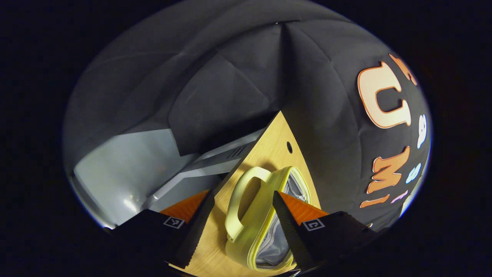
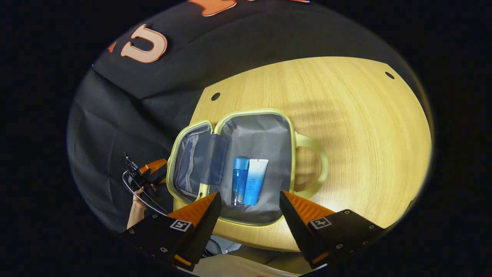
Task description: First open the suitcase, pack the skin care products into it, and then close the suitcase.
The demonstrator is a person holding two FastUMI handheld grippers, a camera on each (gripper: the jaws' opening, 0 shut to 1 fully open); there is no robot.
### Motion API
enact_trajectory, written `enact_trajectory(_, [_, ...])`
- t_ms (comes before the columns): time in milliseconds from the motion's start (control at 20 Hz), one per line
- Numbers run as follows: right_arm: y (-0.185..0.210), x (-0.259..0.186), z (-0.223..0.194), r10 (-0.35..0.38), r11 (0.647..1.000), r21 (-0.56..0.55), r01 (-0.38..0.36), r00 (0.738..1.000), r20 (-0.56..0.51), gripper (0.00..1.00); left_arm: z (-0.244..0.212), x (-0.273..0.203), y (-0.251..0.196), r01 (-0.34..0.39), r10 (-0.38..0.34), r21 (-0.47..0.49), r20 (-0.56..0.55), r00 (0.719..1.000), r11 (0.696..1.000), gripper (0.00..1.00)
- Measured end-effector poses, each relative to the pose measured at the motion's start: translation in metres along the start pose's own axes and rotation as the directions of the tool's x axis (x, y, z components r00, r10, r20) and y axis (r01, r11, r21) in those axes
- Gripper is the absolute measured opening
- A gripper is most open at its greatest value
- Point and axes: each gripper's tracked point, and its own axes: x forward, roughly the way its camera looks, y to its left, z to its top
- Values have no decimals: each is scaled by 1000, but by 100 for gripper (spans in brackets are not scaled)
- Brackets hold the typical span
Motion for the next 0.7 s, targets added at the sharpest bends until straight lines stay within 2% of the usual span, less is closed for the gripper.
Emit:
enact_trajectory(50, [-3,-1,1,-5,1000,9,5,1000,3,96,-1,4,-9,43,-43,-19,-2,999,999,94])
enact_trajectory(150, [-6,-3,1,-4,1000,19,4,1000,3,96,3,8,-1,26,-26,-27,12,1000,999,65])
enact_trajectory(200, [-8,-3,1,-5,1000,23,5,1000,2,96,6,8,12,-33,35,-39,33,999,999,51])
enact_trajectory(300, [-12,-5,0,-9,1000,19,9,1000,-2,96,6,10,6,-12,14,-75,25,1000,997,24])
enact_trajectory(350, [-14,-5,1,-11,1000,16,11,1000,2,96,2,5,-2,14,-12,-65,23,1000,998,11])
enact_trajectory(550, [-16,-3,9,2,1000,20,-3,1000,28,96,4,-12,-22,-42,39,61,43,998,997,10])
enact_trajectory(700, [-13,-8,18,34,999,24,-35,998,52,96,9,-41,-69,-76,60,196,85,995,978,10])
